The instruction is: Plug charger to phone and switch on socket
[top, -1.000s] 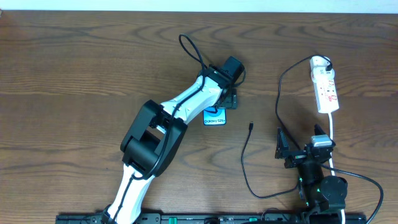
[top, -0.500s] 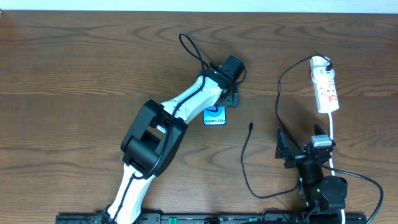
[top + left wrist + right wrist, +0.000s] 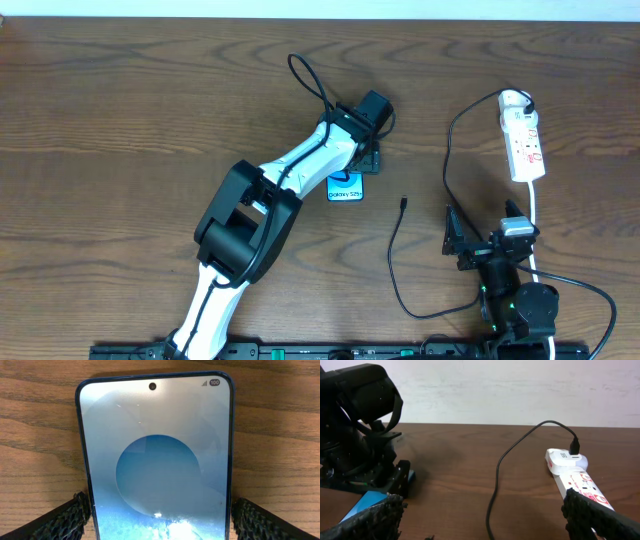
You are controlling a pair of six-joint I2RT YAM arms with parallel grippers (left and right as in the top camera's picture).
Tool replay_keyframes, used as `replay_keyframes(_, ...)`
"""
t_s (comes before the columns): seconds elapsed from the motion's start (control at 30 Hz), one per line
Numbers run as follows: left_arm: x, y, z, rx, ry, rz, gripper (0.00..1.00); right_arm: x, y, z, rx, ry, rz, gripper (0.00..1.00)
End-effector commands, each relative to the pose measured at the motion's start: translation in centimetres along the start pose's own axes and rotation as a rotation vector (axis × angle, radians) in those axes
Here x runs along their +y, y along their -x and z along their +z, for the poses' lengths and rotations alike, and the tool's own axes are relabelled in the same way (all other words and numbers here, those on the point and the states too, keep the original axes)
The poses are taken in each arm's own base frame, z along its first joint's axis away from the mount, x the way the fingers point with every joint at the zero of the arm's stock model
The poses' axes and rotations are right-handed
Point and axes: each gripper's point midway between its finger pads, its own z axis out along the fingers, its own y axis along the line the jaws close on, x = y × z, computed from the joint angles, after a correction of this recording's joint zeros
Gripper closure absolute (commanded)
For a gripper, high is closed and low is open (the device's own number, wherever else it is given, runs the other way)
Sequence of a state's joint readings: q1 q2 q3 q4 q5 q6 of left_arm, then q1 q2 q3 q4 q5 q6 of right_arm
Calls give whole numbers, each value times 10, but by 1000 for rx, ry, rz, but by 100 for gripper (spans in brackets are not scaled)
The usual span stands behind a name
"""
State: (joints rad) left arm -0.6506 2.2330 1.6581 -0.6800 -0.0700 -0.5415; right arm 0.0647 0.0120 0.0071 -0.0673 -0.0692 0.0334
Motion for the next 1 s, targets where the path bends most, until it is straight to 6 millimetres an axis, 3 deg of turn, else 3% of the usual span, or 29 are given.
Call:
replay_keyframes(0.0, 10, -16, 19, 56, 42, 16, 12, -3, 0, 0, -1, -13, -8, 1)
replay_keyframes(0.33, 10, -16, 19, 55, 40, 15, 13, -3, 0, 0, -1, -13, -8, 1)
replay_keyframes(0.5, 10, -15, 19, 52, 39, 10, 20, -3, 0, 0, -1, -13, -8, 1)
replay_keyframes(0.97, 8, -10, 14, 40, 31, 8, 20, -3, 0, 0, -1, -13, -8, 1)
